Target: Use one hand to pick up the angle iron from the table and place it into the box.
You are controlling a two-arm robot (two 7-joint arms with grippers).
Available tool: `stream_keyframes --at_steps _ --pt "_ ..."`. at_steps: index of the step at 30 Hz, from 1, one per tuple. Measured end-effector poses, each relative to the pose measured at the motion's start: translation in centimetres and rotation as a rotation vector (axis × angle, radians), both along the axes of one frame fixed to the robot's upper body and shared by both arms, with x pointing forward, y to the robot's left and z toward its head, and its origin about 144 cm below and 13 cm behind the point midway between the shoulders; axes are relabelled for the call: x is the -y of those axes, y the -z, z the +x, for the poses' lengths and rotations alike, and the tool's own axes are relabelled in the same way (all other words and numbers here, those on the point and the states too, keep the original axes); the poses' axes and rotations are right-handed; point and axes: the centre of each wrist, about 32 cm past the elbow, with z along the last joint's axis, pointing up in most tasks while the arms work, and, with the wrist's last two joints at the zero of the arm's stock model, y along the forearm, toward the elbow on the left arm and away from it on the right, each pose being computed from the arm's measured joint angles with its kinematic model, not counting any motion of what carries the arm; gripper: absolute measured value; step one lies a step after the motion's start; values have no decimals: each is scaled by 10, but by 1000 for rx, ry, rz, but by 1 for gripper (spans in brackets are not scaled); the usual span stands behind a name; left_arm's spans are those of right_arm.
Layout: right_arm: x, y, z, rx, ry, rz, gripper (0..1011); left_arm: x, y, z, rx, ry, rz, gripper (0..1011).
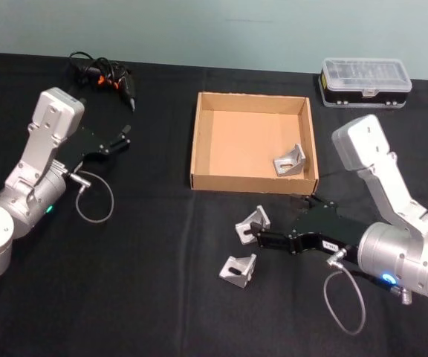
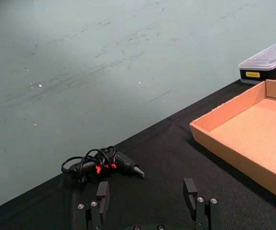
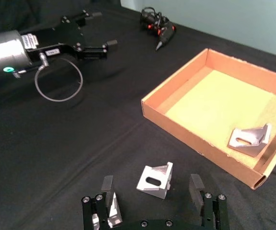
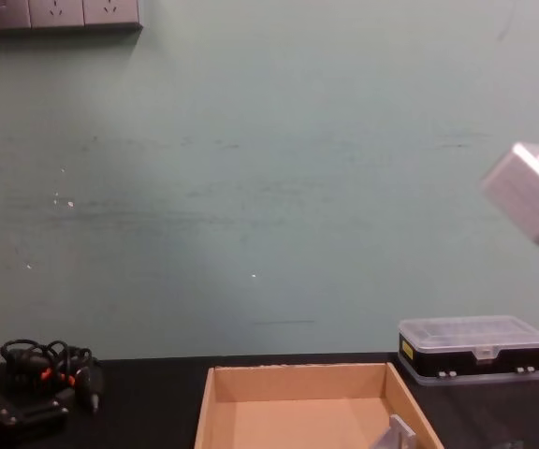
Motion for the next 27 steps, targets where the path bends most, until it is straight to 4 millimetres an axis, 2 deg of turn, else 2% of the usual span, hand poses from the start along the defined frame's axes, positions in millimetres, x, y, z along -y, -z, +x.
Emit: stream_keyframes --at_steps 27 --pt "-21 22 35 -77 48 -59 1003 0 0 0 0 0 0 1011"
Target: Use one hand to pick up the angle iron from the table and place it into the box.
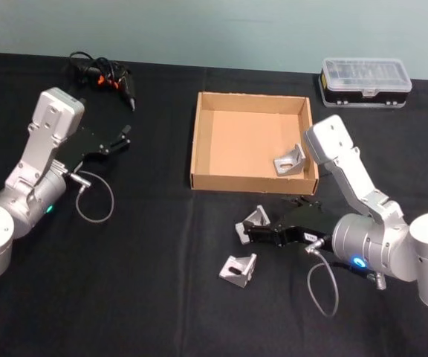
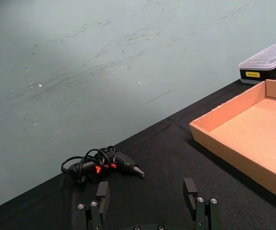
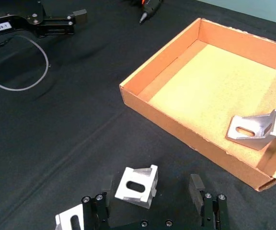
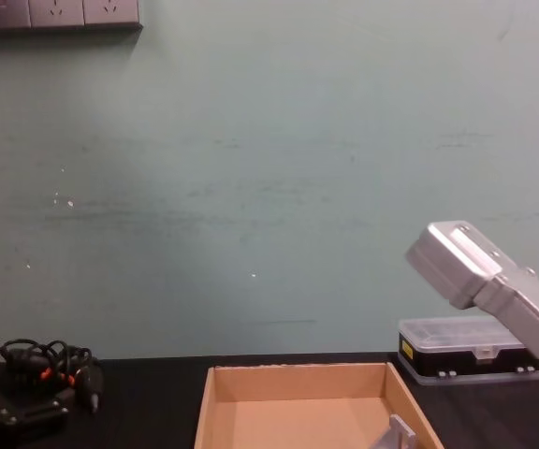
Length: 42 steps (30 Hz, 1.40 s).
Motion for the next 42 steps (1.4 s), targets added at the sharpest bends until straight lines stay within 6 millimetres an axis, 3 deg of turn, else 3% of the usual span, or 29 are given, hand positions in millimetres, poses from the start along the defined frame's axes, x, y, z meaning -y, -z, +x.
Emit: stream_keyframes --at_steps 23,35,38,42 --pt "-10 5 4 0 -3 -32 995 0 0 0 0 0 0 1012" --pt "-11 5 4 5 -3 -42 716 0 0 0 0 0 0 1011" --pt "-11 5 4 6 -2 -45 578 0 0 0 0 0 0 1011" --pt "-11 6 4 8 1 -49 481 0 0 0 0 0 0 1011"
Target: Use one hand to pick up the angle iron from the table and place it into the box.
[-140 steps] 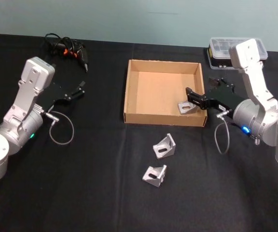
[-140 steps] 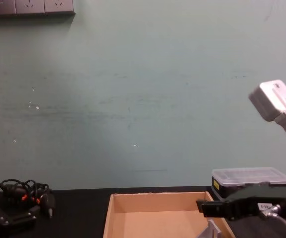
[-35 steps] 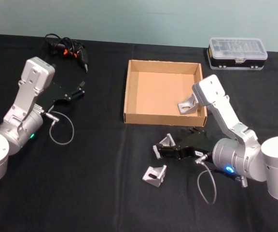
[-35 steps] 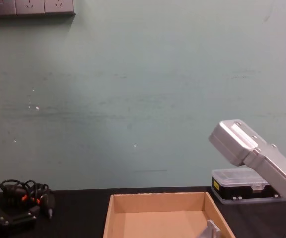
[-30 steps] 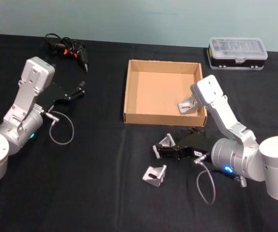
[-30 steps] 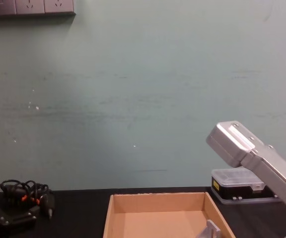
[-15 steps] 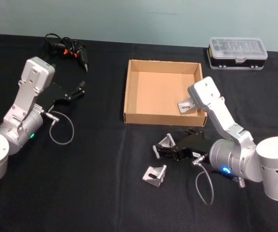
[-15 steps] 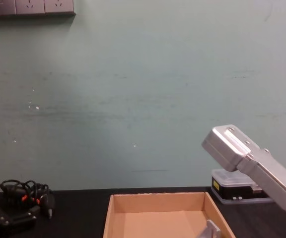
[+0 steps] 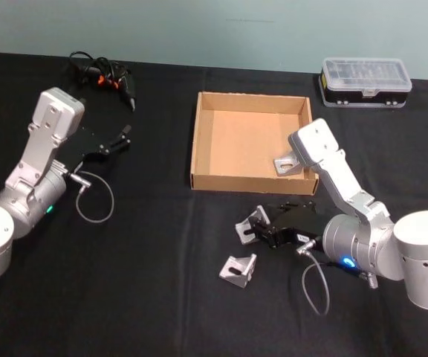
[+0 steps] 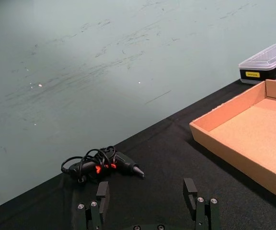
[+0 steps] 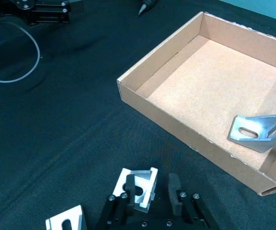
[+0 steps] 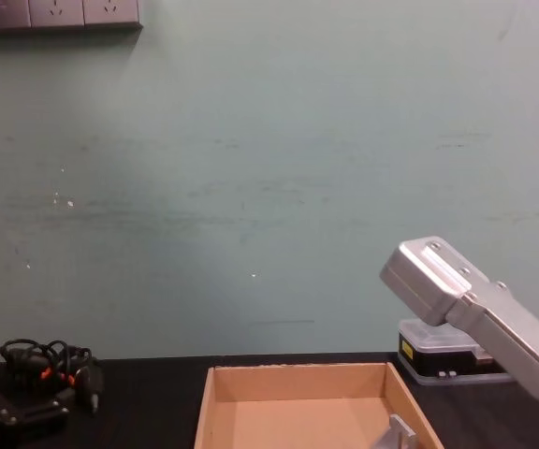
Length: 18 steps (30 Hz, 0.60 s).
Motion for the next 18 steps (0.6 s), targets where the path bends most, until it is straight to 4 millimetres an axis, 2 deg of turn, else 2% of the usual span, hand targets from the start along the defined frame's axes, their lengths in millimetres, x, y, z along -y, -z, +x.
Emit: stream_keyframes --at_steps 2,10,11,18 --pt "0 0 0 -1 0 -2 393 0 0 0 0 0 0 1011" --pt "0 1 -1 0 6 -8 164 0 0 0 0 0 0 1011" --pt "0 1 -1 1 7 -8 104 0 0 0 0 0 0 1011" --pt "1 3 -3 5 10 -5 80 0 0 0 0 0 0 1011"
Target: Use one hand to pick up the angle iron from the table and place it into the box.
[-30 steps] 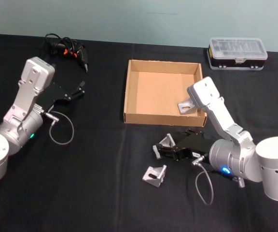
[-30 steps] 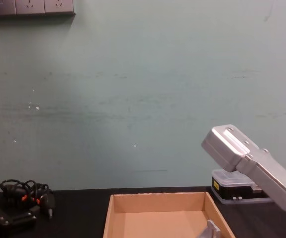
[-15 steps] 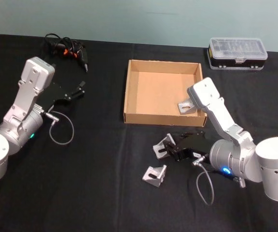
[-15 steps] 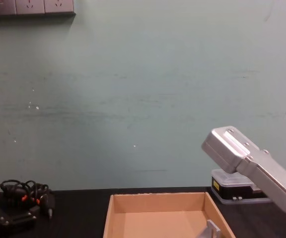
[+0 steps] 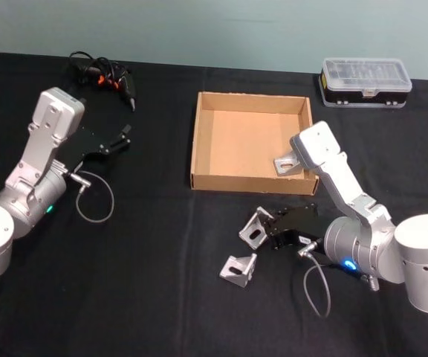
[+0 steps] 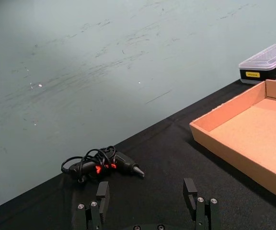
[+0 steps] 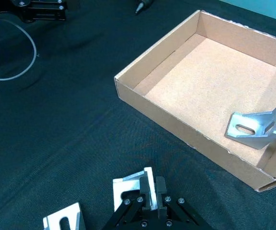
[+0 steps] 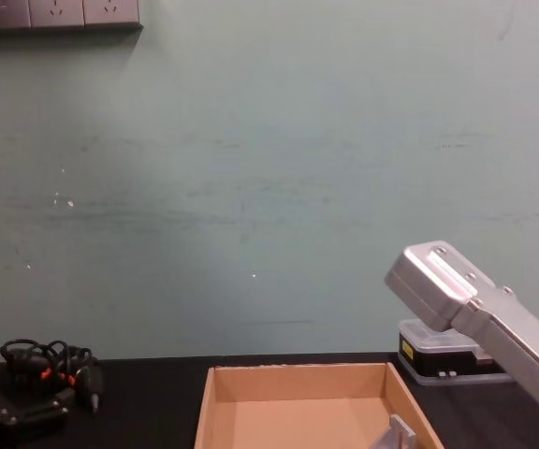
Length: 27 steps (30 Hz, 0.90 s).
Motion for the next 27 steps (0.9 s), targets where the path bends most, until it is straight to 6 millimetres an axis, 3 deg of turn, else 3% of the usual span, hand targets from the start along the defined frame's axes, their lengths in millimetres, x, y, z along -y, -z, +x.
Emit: stream_keyframes --at_steps 11,27 --pt "4 -8 -4 49 8 30 80 0 0 0 0 0 0 1011" --pt "27 -70 -14 280 22 112 80 0 0 0 0 0 0 1011"
